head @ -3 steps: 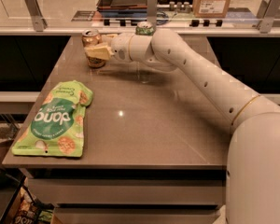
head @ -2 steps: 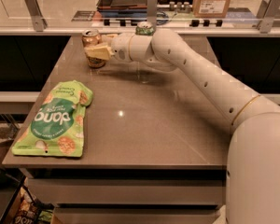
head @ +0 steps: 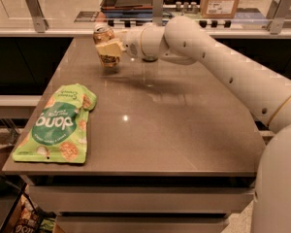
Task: Knock orange can over
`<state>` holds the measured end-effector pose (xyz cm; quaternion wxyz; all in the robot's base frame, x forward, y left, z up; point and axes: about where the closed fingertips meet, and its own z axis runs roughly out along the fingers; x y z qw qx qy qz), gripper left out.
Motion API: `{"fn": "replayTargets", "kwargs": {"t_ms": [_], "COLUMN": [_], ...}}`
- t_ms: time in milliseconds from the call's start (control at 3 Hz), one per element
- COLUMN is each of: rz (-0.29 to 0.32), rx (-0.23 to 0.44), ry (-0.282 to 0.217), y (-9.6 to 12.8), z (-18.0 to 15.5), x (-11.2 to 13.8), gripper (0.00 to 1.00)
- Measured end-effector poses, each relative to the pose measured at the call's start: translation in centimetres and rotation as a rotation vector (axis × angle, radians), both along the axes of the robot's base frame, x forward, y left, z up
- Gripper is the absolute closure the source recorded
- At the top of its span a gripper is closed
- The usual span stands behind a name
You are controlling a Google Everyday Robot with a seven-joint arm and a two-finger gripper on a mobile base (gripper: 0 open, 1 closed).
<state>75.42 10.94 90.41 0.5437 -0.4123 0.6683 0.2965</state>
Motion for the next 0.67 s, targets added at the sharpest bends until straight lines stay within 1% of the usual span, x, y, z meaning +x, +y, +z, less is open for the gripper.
{"fn": "replayTargets", "kwargs": {"t_ms": [333,667], "rz": [-0.038,-0.068], "rx": [-0.044,-0.092], "ry": [0.022,0.047], "y": [-1.35,-2.25], "z": [0.93,1.72], "x": [-0.62,-0.98], "gripper": [1.00,1.00]}}
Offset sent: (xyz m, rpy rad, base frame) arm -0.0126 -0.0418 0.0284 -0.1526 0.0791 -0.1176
